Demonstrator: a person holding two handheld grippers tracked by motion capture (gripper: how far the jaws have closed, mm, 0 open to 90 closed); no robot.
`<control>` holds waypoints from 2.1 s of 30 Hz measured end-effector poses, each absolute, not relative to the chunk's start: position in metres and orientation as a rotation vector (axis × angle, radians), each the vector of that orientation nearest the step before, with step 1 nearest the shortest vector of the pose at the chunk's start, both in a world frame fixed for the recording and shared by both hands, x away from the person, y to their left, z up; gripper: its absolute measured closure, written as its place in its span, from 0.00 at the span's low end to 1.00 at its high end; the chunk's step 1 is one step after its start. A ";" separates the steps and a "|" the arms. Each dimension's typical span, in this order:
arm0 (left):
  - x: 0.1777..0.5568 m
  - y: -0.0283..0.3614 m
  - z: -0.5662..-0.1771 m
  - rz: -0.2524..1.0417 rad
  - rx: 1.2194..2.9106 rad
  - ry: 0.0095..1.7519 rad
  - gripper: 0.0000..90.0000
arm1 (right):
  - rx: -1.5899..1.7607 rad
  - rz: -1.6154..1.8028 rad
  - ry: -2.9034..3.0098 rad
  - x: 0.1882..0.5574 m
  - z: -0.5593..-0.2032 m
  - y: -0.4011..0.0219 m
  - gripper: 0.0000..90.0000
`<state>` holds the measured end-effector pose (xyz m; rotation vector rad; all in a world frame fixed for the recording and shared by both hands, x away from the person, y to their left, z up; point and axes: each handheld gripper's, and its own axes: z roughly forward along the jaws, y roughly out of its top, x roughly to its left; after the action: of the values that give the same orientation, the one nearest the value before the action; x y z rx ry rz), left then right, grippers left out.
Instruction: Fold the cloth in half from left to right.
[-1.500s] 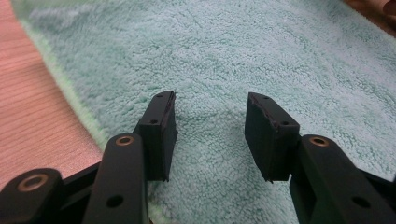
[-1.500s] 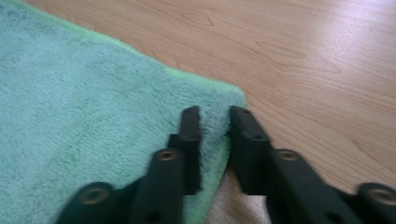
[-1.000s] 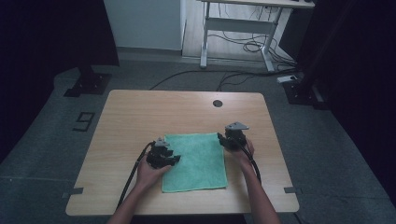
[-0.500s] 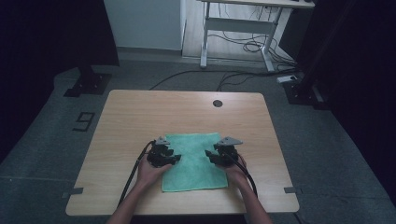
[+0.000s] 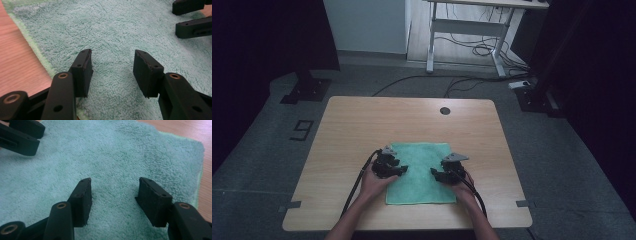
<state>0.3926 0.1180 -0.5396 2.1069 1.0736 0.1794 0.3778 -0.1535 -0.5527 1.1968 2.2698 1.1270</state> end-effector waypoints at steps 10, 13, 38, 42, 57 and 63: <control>0.389 0.114 -0.541 0.164 2.098 1.060 0.55 | 1.178 1.111 2.276 0.368 -0.553 -0.161 0.49; 0.388 0.114 -0.541 0.161 2.100 1.060 0.55 | 1.176 1.111 2.275 0.368 -0.553 -0.161 0.49; 0.406 0.158 -0.516 0.271 2.014 1.138 0.45 | 1.043 1.324 2.255 0.344 -0.526 -0.129 0.45; 0.412 0.159 -0.517 0.275 2.012 1.148 0.47 | 0.999 1.344 2.290 0.338 -0.526 -0.117 0.45; 0.433 0.156 -0.525 0.289 2.033 1.182 0.47 | 0.949 1.368 2.350 0.332 -0.534 -0.091 0.45; 0.439 0.157 -0.524 0.318 2.023 1.188 0.49 | 0.937 1.382 2.351 0.332 -0.533 -0.086 0.45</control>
<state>0.4391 0.1566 -0.5242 2.0234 1.1875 0.3183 0.3318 -0.0864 -0.5332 0.9369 2.3513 1.3817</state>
